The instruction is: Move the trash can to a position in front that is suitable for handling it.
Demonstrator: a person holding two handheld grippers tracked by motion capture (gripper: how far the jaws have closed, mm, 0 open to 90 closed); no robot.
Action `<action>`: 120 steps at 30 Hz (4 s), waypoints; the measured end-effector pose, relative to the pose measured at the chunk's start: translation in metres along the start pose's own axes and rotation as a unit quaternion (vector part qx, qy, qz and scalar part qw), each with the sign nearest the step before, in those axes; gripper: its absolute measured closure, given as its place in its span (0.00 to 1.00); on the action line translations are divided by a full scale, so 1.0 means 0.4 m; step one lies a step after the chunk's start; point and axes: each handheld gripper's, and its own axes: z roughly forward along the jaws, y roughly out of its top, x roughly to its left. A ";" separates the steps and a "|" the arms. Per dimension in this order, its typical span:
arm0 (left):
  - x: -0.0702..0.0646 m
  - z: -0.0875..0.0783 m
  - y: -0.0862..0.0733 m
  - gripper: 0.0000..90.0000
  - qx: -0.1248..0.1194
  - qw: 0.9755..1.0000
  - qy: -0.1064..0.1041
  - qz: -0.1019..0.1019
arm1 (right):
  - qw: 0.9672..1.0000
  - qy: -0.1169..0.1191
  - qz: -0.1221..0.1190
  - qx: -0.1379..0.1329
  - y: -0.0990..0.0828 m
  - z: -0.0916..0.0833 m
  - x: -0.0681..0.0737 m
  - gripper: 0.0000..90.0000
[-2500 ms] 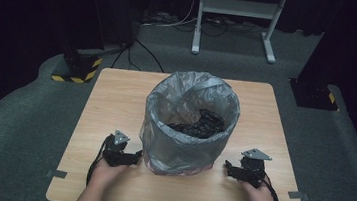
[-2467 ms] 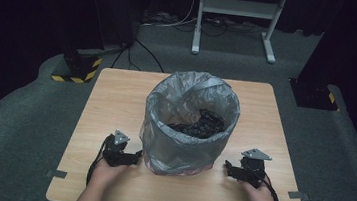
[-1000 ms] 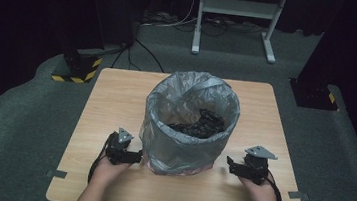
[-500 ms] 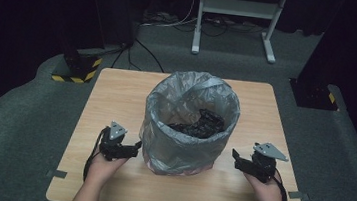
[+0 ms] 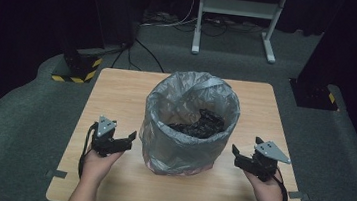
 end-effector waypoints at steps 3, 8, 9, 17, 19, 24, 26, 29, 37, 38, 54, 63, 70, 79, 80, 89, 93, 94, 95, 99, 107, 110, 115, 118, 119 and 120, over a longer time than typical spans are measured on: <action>0.003 -0.013 0.012 0.16 -0.020 1.000 0.000 -0.009 | 1.000 0.003 0.000 -0.010 0.010 -0.005 0.002 0.15; -0.006 -0.035 0.039 0.16 -0.050 0.998 -0.014 -0.018 | 1.000 0.005 0.006 -0.025 0.029 -0.014 0.006 0.15; -0.011 -0.038 0.046 0.16 -0.054 0.998 -0.015 -0.018 | 1.000 0.007 0.007 -0.029 0.033 -0.017 0.007 0.15; -0.043 -0.052 0.089 0.16 -0.077 0.997 -0.027 0.005 | 0.998 0.006 0.006 -0.054 0.067 -0.035 0.016 0.15; -0.049 -0.053 0.098 0.16 -0.080 0.996 -0.030 0.007 | 0.998 0.003 0.003 -0.058 0.073 -0.038 0.017 0.15; -0.059 -0.045 0.116 0.16 -0.088 0.995 -0.036 0.004 | 0.999 -0.004 0.012 -0.053 0.099 -0.033 0.003 0.15; -0.063 -0.037 0.119 0.16 -0.088 0.995 -0.036 0.004 | 0.998 -0.011 0.017 -0.057 0.116 -0.032 -0.004 0.15; -0.067 -0.025 0.120 0.16 -0.086 0.996 -0.037 0.004 | 0.997 -0.017 0.036 -0.072 0.143 -0.030 -0.010 0.15; -0.069 -0.003 0.116 0.16 -0.080 0.996 -0.033 0.001 | 0.996 -0.035 0.035 -0.077 0.156 -0.013 -0.014 0.15; -0.070 -0.003 0.116 0.16 -0.080 0.996 -0.032 0.000 | 0.996 -0.032 0.035 -0.070 0.150 -0.005 -0.016 0.15; -0.114 -0.008 0.130 0.16 -0.070 0.997 -0.030 0.008 | 0.998 -0.027 0.011 -0.047 0.144 0.038 0.006 0.15; -0.127 -0.006 0.137 0.18 -0.066 0.997 -0.032 0.006 | 0.999 -0.021 -0.005 -0.041 0.139 0.054 0.017 0.15; -0.154 0.008 0.145 0.22 -0.065 0.997 -0.039 0.006 | 0.999 -0.033 0.002 -0.039 0.135 0.047 0.005 0.17; -0.207 0.047 0.168 0.23 -0.059 0.996 -0.061 0.019 | 0.997 -0.055 0.026 -0.036 0.122 0.030 -0.053 0.17; -0.222 0.058 0.174 0.22 -0.058 0.996 -0.066 0.022 | 0.997 -0.062 0.032 -0.036 0.118 0.025 -0.070 0.17; -0.284 0.099 0.199 0.22 -0.052 0.994 -0.088 0.036 | 0.994 -0.090 0.057 -0.036 0.099 0.001 -0.134 0.17; -0.317 0.119 0.214 0.22 -0.049 0.993 -0.098 0.047 | 0.991 -0.107 0.074 -0.037 0.085 -0.015 -0.176 0.17; -0.324 0.125 0.217 0.22 -0.048 0.993 -0.101 0.049 | 0.991 -0.107 0.074 -0.037 0.085 -0.015 -0.176 0.17; -0.332 0.131 0.220 0.22 -0.047 0.992 -0.104 0.050 | 0.989 -0.114 0.082 -0.037 0.079 -0.021 -0.192 0.17; -0.351 0.146 0.228 0.22 -0.046 0.992 -0.110 0.051 | 0.988 -0.119 0.090 -0.038 0.072 -0.025 -0.209 0.17; -0.358 0.159 0.235 0.17 -0.045 0.991 -0.115 0.048 | 0.986 -0.127 0.100 -0.036 0.064 -0.024 -0.231 0.17; -0.349 0.153 0.236 0.17 -0.048 0.992 -0.109 0.047 | 0.986 -0.127 0.101 -0.036 0.063 -0.023 -0.233 0.16; -0.325 0.134 0.236 0.16 -0.054 0.992 -0.104 0.040 | 0.986 -0.125 0.103 -0.038 0.064 -0.022 -0.234 0.17; -0.304 0.123 0.229 0.16 -0.054 0.993 -0.100 0.031 | 0.986 -0.124 0.105 -0.039 0.065 -0.019 -0.233 0.18; -0.300 0.121 0.228 0.16 -0.053 0.993 -0.099 0.031 | 0.986 -0.122 0.106 -0.040 0.066 -0.016 -0.229 0.19; -0.294 0.119 0.225 0.16 -0.053 0.993 -0.097 0.030 | 0.986 -0.122 0.106 -0.040 0.066 -0.016 -0.229 0.19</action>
